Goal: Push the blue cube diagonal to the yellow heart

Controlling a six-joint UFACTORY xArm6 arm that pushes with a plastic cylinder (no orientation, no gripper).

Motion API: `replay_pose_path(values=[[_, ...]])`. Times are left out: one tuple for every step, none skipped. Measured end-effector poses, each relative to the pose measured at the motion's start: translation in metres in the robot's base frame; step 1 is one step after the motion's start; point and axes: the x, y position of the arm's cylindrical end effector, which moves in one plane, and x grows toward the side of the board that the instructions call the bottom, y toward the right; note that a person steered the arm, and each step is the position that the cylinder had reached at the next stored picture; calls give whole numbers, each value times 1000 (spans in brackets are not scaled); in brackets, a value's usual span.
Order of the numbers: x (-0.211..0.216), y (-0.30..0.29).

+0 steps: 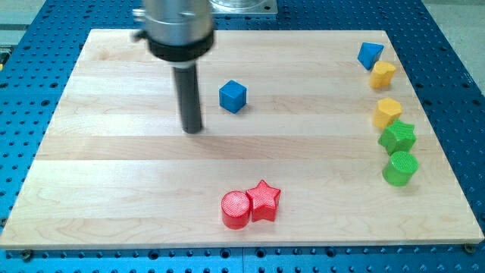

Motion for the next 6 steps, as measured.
replay_pose_path(values=[[-29,70],[-26,109],[-45,26],[-73,71],[-38,144],[-82,138]])
